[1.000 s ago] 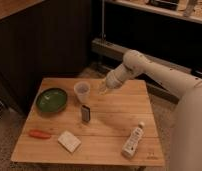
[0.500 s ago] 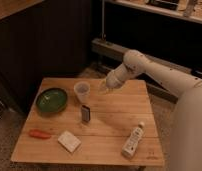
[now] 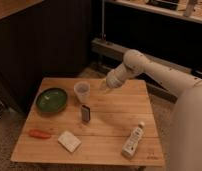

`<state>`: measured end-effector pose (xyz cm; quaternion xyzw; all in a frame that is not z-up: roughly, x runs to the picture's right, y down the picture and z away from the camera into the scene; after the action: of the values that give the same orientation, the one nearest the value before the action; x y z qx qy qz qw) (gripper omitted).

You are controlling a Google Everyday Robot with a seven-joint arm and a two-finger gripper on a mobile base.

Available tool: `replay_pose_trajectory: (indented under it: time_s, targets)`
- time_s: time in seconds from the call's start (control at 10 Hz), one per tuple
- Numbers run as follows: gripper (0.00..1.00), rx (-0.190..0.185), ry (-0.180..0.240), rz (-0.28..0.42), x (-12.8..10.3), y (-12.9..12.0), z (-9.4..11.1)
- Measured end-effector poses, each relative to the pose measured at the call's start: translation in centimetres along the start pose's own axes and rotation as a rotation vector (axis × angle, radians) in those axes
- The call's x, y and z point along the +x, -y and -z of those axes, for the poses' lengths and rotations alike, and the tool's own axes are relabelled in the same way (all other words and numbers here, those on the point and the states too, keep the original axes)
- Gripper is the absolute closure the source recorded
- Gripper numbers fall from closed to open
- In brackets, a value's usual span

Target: Knock the eraser over

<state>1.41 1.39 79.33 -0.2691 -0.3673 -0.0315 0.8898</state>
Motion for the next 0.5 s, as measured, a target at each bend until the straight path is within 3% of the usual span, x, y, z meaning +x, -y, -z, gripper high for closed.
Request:
replay_pose_trajectory:
  time_s: [0.2,0.5]
  targets:
    - [0.86,0.006,0.018,0.015,0.6,-0.7,-1.0]
    - [0.86,0.041,0.010,0.014,1.7,-1.9,-1.6]
